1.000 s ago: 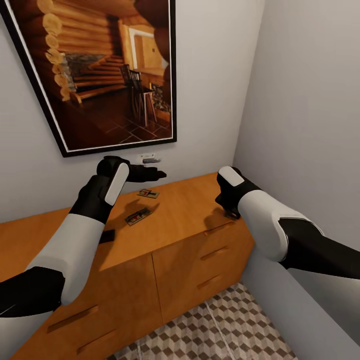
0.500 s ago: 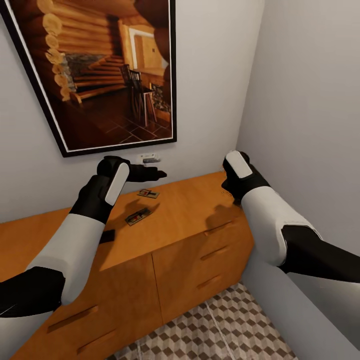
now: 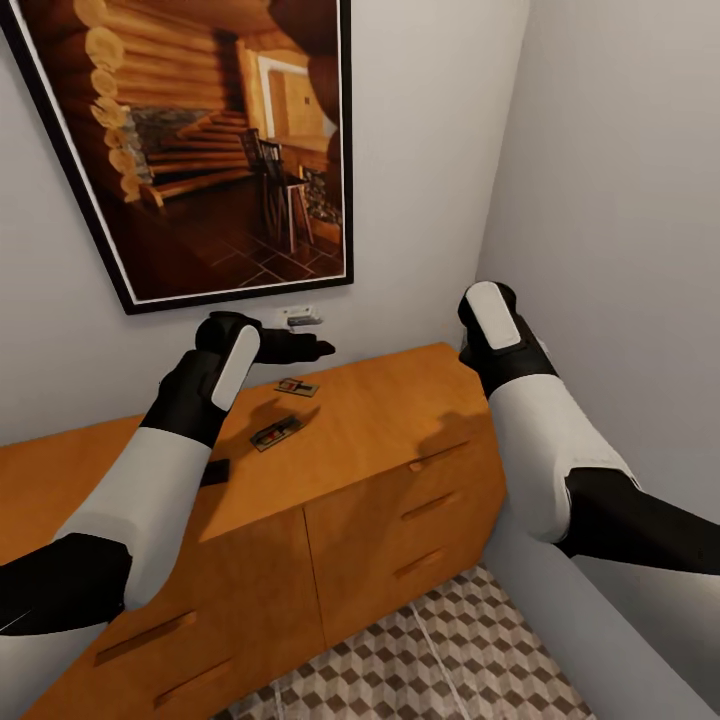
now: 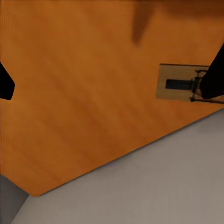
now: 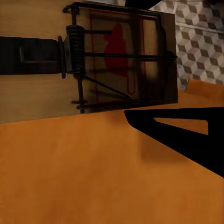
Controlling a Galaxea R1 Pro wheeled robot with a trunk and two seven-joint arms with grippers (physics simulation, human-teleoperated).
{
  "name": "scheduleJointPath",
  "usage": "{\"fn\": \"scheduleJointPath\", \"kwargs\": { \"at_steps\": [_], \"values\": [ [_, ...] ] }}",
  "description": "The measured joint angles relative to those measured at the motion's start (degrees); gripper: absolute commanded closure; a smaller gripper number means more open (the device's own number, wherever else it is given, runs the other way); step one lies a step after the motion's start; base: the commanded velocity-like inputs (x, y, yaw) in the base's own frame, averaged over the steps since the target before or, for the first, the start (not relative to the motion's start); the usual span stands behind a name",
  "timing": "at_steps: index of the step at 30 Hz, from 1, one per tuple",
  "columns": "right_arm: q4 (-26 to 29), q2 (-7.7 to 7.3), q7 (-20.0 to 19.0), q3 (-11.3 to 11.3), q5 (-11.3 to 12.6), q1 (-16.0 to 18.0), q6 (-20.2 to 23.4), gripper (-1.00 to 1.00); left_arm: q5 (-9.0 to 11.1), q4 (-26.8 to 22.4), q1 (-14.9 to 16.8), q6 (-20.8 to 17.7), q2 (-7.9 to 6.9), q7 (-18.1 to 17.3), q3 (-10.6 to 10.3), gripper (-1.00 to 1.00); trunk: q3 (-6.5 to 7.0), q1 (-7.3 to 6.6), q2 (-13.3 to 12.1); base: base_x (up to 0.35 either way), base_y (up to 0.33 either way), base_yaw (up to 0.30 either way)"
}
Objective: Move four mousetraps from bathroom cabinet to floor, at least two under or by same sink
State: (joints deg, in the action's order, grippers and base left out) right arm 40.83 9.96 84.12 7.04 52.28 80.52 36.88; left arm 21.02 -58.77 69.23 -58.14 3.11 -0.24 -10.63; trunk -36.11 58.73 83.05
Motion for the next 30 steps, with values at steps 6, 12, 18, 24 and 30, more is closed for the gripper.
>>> {"fn": "scheduleJointPath", "kwargs": {
  "at_steps": [6, 12, 18, 24, 30],
  "values": [
    [-0.1, 0.00, 0.3, 0.0, 0.0, -0.1, 0.1, 1.00, 0.0, 0.1, 0.0, 0.0, 0.31, 0.0, 0.0, -1.00, 0.00, 0.01, 0.0, -0.032, 0.000, 0.000],
    [-0.3, 0.00, 0.3, 0.0, 0.0, -0.1, 0.1, 1.00, 0.0, 0.4, 0.0, 0.0, 0.39, 0.0, 0.1, -1.00, 0.00, 0.03, 0.0, -0.256, 0.000, 0.000],
    [-0.4, -0.01, 0.2, -0.1, 0.0, -0.7, 1.1, 1.00, 0.0, 0.2, 0.0, -0.1, 0.41, 0.0, 0.1, -1.00, 0.00, 0.01, 0.0, -0.213, 0.000, 0.000],
    [0.0, 0.00, -0.3, -0.1, 0.9, -1.1, 6.1, 1.00, 0.1, 0.0, 0.0, -0.1, 0.40, 0.1, 0.2, -1.00, 0.00, 0.00, 0.0, -0.035, 0.000, 0.000],
    [2.7, 0.00, -0.6, -0.1, 6.4, -1.1, 15.2, 1.00, 0.1, 0.1, 0.0, 0.0, 0.33, 0.1, 0.3, -1.00, 0.00, 0.00, 0.0, -0.005, 0.000, 0.000]
  ]
}}
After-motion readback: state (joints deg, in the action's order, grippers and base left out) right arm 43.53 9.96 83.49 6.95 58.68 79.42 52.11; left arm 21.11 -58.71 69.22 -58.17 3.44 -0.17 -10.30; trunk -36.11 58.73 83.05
